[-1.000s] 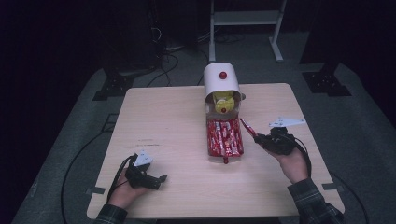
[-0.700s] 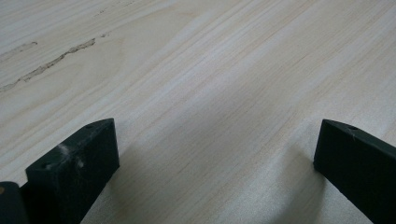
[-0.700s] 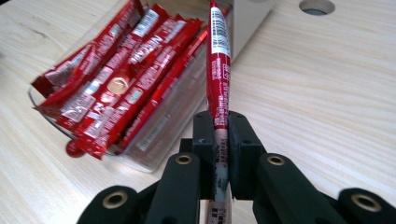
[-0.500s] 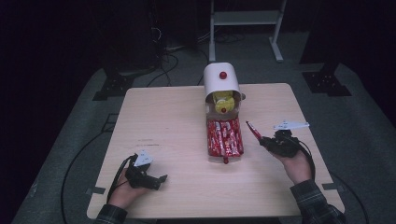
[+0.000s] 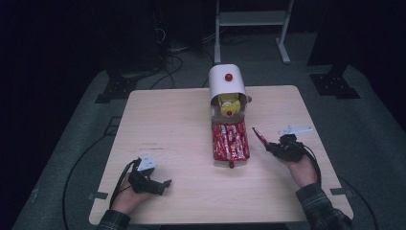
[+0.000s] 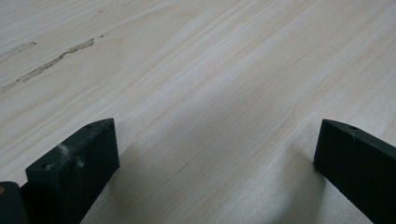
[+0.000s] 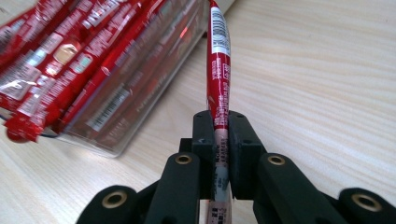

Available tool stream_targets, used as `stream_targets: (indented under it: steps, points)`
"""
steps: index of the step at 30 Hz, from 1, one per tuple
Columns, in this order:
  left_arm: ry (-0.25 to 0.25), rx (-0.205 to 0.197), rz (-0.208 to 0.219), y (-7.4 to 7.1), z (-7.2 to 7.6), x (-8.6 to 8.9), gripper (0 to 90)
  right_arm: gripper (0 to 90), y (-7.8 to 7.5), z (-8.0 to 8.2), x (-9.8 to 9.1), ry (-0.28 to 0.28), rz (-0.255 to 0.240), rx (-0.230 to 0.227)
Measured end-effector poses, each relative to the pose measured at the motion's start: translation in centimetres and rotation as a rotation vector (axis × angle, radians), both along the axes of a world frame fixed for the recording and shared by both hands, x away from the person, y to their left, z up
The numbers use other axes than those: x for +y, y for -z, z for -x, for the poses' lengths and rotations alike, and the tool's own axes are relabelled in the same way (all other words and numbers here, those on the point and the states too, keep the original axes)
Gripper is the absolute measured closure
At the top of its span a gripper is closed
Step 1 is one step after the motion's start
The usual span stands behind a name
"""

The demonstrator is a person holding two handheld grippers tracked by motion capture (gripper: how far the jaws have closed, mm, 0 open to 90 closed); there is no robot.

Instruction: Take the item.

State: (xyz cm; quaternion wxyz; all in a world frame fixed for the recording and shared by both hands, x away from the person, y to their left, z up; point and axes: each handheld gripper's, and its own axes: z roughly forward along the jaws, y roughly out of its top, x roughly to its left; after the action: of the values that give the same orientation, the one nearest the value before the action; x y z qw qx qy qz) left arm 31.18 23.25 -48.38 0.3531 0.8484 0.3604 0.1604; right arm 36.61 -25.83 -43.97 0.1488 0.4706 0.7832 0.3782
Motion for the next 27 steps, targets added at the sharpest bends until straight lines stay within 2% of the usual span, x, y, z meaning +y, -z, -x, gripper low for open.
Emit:
stream_targets:
  steps: [11,27]
  points:
    - [0.000,0.000,0.000,0.0,0.0,0.0,0.0,82.1,1.3,-0.7,0.1,-0.003,0.017,0.036]
    - [0.000,-0.001,0.001,0.0,0.0,0.0,0.0,81.4,2.5,-1.2,0.5,0.000,0.030,0.075]
